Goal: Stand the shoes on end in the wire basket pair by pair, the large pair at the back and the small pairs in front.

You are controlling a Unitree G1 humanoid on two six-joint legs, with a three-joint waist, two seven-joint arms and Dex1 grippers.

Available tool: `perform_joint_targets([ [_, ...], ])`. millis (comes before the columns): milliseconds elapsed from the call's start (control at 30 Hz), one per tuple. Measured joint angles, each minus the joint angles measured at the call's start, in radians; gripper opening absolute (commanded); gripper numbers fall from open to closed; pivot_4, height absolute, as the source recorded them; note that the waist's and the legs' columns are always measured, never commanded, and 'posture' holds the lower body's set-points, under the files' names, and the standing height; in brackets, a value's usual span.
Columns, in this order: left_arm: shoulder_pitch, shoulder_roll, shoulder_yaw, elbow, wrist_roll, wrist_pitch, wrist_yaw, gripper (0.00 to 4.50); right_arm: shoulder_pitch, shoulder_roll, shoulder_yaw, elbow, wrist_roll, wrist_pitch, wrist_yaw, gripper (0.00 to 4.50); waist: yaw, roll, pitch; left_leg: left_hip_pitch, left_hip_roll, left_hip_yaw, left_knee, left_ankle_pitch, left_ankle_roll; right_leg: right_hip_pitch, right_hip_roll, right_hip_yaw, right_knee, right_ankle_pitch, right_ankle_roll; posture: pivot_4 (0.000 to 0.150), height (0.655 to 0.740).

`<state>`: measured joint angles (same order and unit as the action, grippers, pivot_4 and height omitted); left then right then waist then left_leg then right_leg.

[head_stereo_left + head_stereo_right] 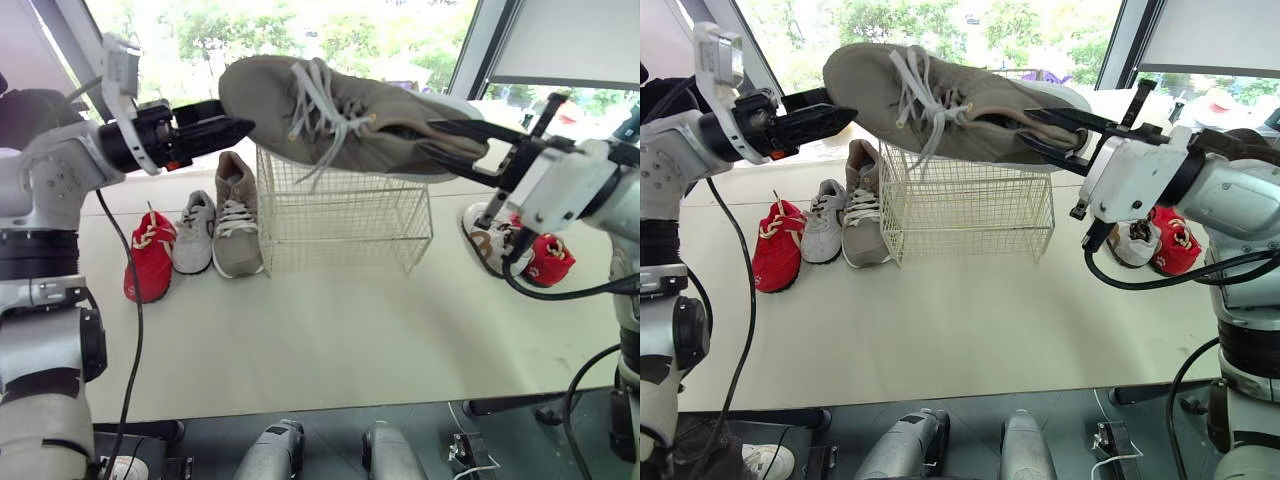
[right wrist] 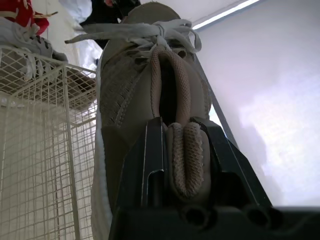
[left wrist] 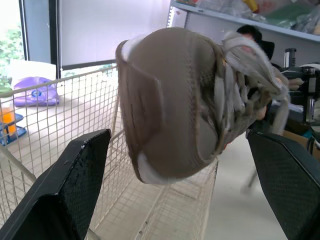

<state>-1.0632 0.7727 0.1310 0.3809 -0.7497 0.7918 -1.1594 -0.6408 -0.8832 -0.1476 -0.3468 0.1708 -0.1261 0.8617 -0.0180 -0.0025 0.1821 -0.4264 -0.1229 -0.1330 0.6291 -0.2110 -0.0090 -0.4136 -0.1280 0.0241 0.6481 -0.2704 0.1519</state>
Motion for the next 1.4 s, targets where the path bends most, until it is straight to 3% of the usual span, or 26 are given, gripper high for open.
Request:
perform_joint_targets([
  [100,-0.006,-0.006,0.000,0.020,0.022,-0.008,-0.020,4.50,-0.021,0.000,0.022,0.001,0.000,-0.036,0.015,0.71,0.000,0.000,0.000,0.000,0.000,0.000,0.000,0.000,0.000,0.000,0.000,0.000,0.000,0.000,0.000,0.150,0.7400],
  [133,-0.006,-0.015,-0.001,0.020,0.022,-0.005,-0.033,4.24,-0.025,0.000,0.032,0.002,-0.001,-0.047,0.023,0.70,0.000,0.000,0.000,0.000,0.000,0.000,0.000,0.000,0.000,0.000,0.000,0.000,0.000,0.000,0.000,0.150,0.7400],
  [200,-0.006,-0.023,-0.002,0.020,0.022,0.008,-0.050,3.62,-0.032,0.000,0.054,0.005,-0.001,-0.060,0.032,0.69,0.000,0.000,0.000,0.000,0.000,0.000,0.000,0.000,0.000,0.000,0.000,0.000,0.000,0.000,0.000,0.150,0.7400],
  [333,-0.005,-0.026,-0.002,0.018,0.023,0.035,-0.076,1.59,-0.040,0.000,0.075,0.012,-0.002,-0.069,0.049,0.69,0.000,0.000,0.000,0.000,0.000,0.000,0.000,0.000,0.000,0.000,0.000,0.000,0.000,0.000,0.000,0.150,0.7400],
  [367,-0.003,-0.023,-0.002,0.018,0.029,0.039,-0.073,1.13,-0.043,0.000,0.076,0.011,-0.002,-0.074,0.051,1.02,0.000,0.000,0.000,0.000,0.000,0.000,0.000,0.000,0.000,0.000,0.000,0.000,0.000,0.000,0.000,0.150,0.7400],
  [433,0.003,-0.021,-0.001,0.015,0.039,0.056,-0.068,0.65,-0.049,0.000,0.079,0.001,0.002,-0.074,0.055,1.68,0.000,0.000,0.000,0.000,0.000,0.000,0.000,0.000,0.000,0.000,0.000,0.000,0.000,0.000,0.000,0.150,0.7400],
  [567,0.050,-0.044,0.013,-0.029,0.033,0.112,-0.028,0.64,-0.027,-0.012,0.058,-0.035,0.093,0.105,0.053,3.76,0.001,0.000,0.000,0.000,0.000,-0.001,0.001,0.000,0.001,0.000,0.000,0.000,0.001,0.000,0.000,0.150,0.7400],
  [600,0.065,-0.071,0.033,-0.047,0.019,0.132,0.008,0.64,-0.008,-0.019,0.033,-0.055,0.176,0.229,0.037,4.26,0.006,0.000,0.000,0.000,0.000,-0.002,0.001,-0.001,0.002,0.000,0.000,0.000,0.001,0.000,0.000,0.150,0.7400],
  [633,0.082,-0.109,0.066,-0.066,-0.003,0.152,0.054,0.64,0.014,-0.028,-0.007,-0.071,0.285,0.367,0.011,4.45,0.011,0.000,0.000,-0.001,0.000,-0.003,0.002,-0.001,0.002,0.001,0.000,-0.001,0.000,0.000,0.000,0.150,0.7400],
  [767,0.132,-0.262,0.202,-0.144,-0.123,0.222,0.278,0.64,0.066,-0.041,-0.231,-0.093,0.763,0.771,-0.158,4.45,0.016,-0.003,0.002,-0.001,0.000,-0.004,0.002,-0.002,0.003,0.002,-0.001,-0.001,0.000,0.000,-0.001,0.150,0.7400],
  [867,0.154,-0.396,0.342,-0.216,-0.262,0.221,0.468,0.64,0.131,-0.015,-0.357,-0.067,1.080,0.912,-0.316,4.45,0.015,-0.004,0.002,-0.001,0.000,-0.004,0.002,-0.002,0.003,0.002,-0.001,-0.002,0.000,0.000,-0.001,0.150,0.7400],
  [967,0.165,-0.469,0.388,-0.315,-0.347,0.212,0.585,0.64,0.167,0.036,-0.395,-0.031,1.250,0.950,-0.442,4.45,0.008,-0.004,0.002,0.000,0.000,-0.003,0.001,-0.002,0.003,0.003,-0.002,-0.001,0.000,0.000,-0.001,0.150,0.7400],
  [1100,0.194,-0.571,0.392,-0.369,-0.431,0.184,0.695,0.64,0.176,0.202,-0.304,-0.033,1.300,0.924,-0.534,4.45,0.004,-0.004,0.002,0.001,0.000,-0.001,0.002,-0.002,0.003,0.002,-0.001,-0.001,0.002,0.000,-0.001,0.150,0.7400],
  [1267,0.234,-0.592,0.355,-0.425,-0.493,0.182,0.749,0.64,0.010,0.334,-0.152,0.023,1.181,0.862,-0.521,4.45,0.001,-0.004,0.002,0.001,0.000,0.000,0.002,0.000,0.001,0.001,-0.001,0.000,0.002,0.000,-0.001,0.150,0.7400],
  [1400,0.248,-0.588,0.323,-0.443,-0.524,0.180,0.766,0.64,-0.071,0.367,-0.128,0.057,1.149,0.836,-0.498,4.45,0.011,-0.005,0.002,0.000,0.000,-0.001,0.003,0.000,0.000,0.002,-0.001,0.000,0.000,0.000,-0.001,0.150,0.7400],
])
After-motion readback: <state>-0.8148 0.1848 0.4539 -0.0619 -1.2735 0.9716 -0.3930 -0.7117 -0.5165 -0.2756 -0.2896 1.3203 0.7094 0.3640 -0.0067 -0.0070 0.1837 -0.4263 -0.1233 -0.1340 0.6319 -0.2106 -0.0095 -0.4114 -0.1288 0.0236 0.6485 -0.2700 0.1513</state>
